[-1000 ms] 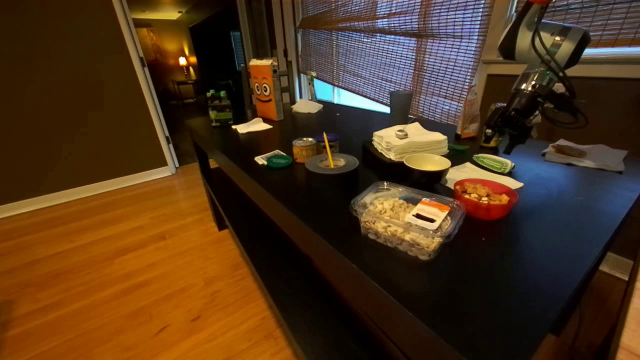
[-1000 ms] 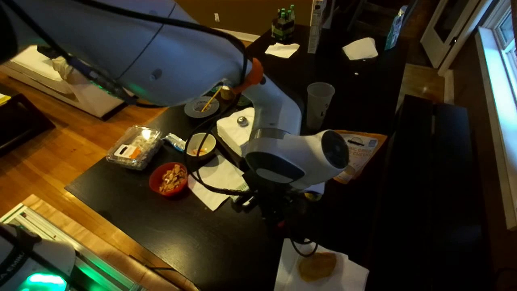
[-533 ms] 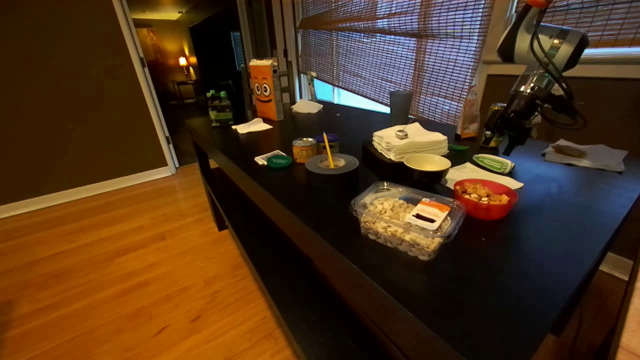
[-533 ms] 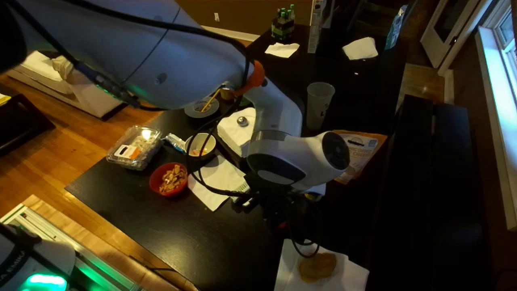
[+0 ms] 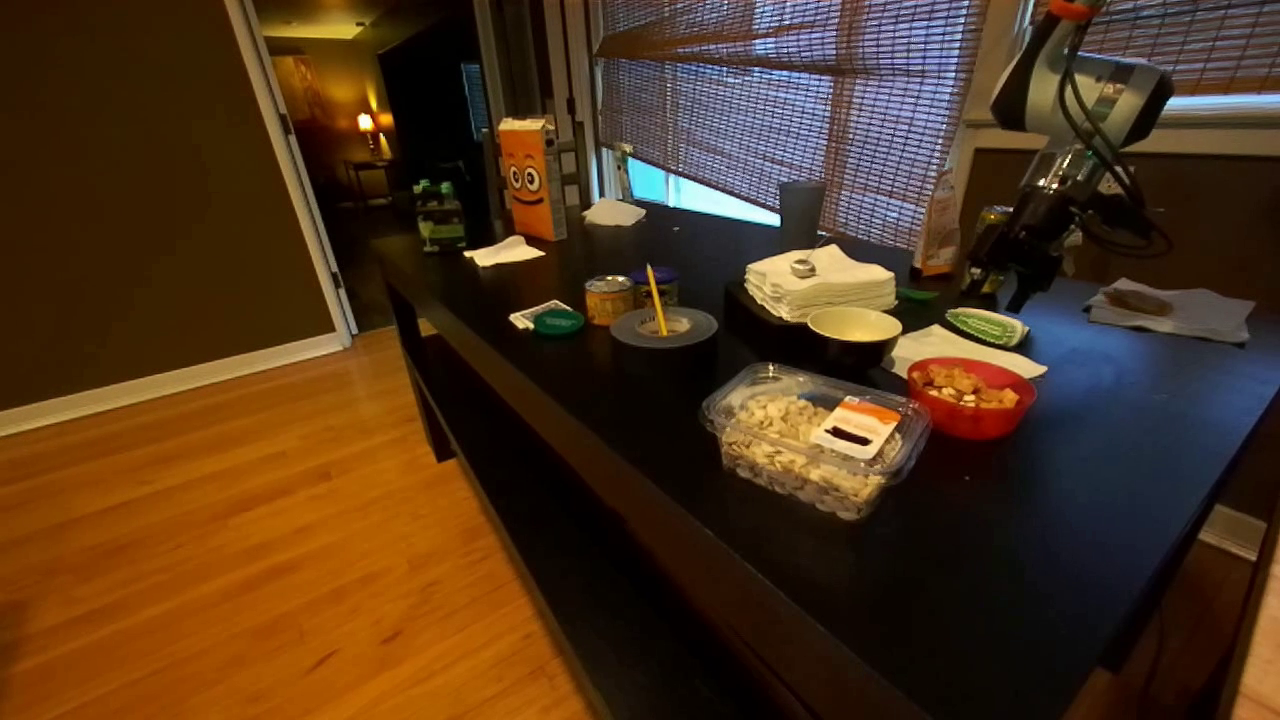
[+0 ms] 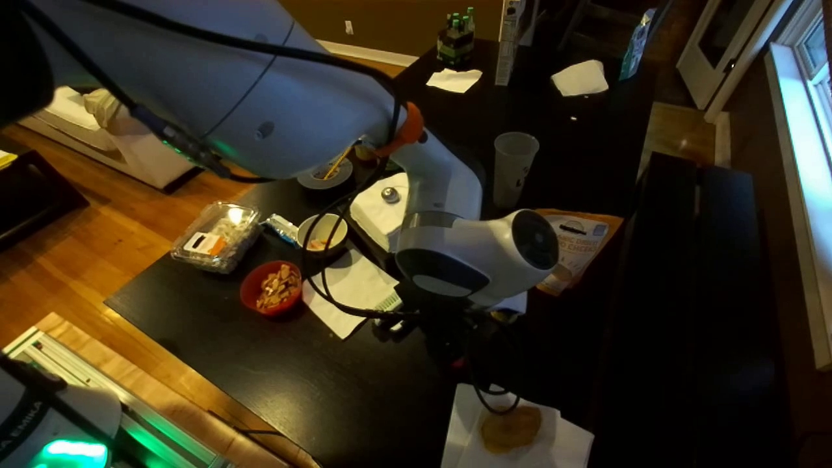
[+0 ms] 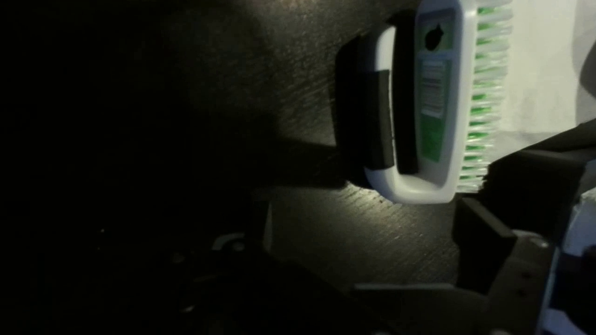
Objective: Correctly position the brush that is on the table
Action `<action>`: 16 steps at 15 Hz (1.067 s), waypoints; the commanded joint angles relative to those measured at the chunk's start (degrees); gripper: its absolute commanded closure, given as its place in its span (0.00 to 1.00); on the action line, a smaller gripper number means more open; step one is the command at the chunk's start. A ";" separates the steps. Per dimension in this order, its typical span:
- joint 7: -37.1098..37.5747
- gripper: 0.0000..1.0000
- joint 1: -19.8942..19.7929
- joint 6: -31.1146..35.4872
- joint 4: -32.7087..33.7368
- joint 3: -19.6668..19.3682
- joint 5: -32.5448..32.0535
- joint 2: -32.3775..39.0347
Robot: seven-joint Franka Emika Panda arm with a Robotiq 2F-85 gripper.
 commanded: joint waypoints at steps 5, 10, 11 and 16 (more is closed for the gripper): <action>0.37 0.00 0.27 4.68 -3.13 0.08 -8.44 -0.49; 0.41 0.00 0.92 6.16 -5.17 0.27 -13.03 -0.94; 0.43 0.00 1.00 6.36 -5.45 0.34 -13.63 -0.98; 0.29 0.00 1.54 6.75 -6.72 0.58 -15.53 -1.69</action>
